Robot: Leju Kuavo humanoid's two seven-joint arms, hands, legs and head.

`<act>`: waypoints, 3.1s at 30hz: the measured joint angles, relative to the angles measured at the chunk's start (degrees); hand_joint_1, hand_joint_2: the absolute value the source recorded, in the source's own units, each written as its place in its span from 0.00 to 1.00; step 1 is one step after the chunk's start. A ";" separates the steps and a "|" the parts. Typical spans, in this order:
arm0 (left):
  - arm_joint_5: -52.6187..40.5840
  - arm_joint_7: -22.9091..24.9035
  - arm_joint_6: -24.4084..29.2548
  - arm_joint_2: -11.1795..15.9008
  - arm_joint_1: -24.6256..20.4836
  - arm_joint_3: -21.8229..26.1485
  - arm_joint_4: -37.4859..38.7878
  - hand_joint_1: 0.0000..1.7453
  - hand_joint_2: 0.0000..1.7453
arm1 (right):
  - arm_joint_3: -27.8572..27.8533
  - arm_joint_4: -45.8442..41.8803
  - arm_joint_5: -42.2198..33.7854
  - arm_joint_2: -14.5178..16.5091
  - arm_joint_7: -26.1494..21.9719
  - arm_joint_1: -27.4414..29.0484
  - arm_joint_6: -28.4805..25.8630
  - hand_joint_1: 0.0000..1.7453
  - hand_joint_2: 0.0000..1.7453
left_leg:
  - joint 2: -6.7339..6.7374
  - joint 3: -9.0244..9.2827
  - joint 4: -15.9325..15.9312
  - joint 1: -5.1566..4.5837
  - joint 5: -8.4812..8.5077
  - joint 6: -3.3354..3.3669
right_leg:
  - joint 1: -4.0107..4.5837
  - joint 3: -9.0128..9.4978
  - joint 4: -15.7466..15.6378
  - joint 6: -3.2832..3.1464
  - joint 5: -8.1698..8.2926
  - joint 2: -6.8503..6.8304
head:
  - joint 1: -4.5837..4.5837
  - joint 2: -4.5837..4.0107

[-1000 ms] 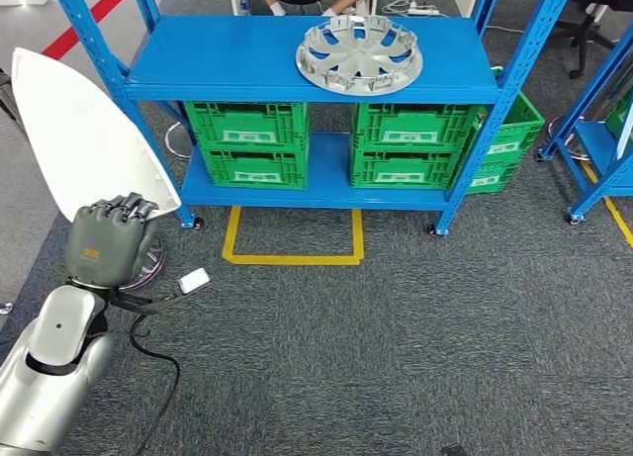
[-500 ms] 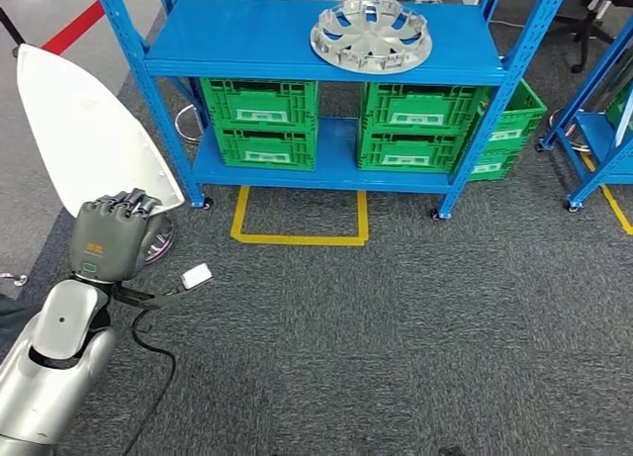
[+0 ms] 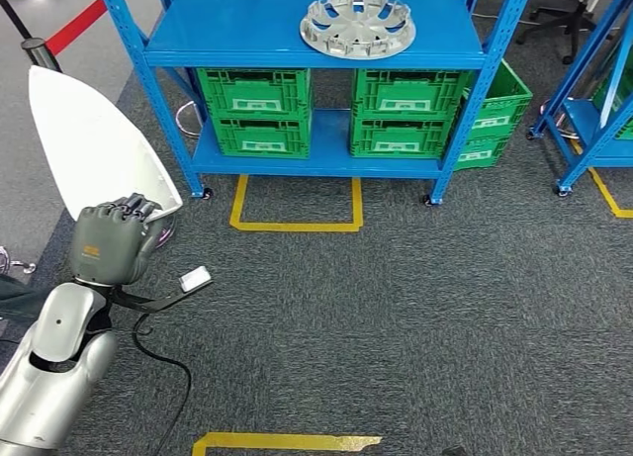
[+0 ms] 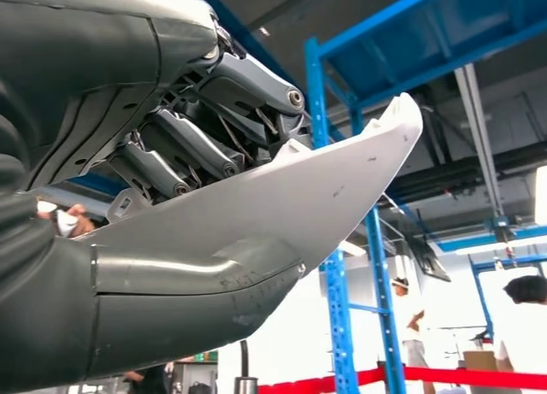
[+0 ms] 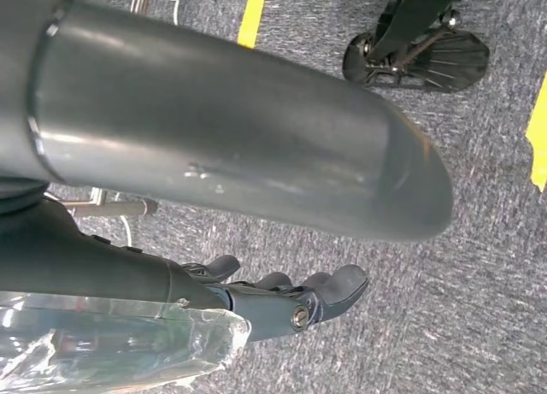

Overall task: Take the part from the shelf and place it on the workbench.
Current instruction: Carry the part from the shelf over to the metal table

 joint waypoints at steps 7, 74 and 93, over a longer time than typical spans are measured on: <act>0.43 -0.62 -0.26 0.38 -0.01 0.78 -0.07 1.00 1.00 | 0.00 -0.01 0.63 0.02 0.04 0.03 0.09 0.00 0.00 | 0.10 1.54 -5.26 0.04 -0.32 2.71 | -0.21 -3.90 6.38 2.26 -3.36 0.19 | 0.47 0.00; -0.61 1.63 -0.53 2.89 2.94 4.62 -2.14 1.00 1.00 | 0.48 -21.77 7.12 5.31 13.38 8.05 -1.95 0.00 0.00 | -4.48 -1.91 -3.87 -0.90 1.90 3.05 | -0.11 -0.98 6.99 0.39 -4.21 2.57 | 0.65 0.02; -0.60 1.55 -0.56 3.24 2.89 4.58 -2.17 1.00 1.00 | 0.15 -21.80 7.43 5.37 13.21 8.05 -1.90 0.00 0.00 | 3.74 -2.19 -3.36 1.26 1.30 -0.60 | -1.08 3.51 0.07 2.62 -3.05 -6.74 | -0.38 0.02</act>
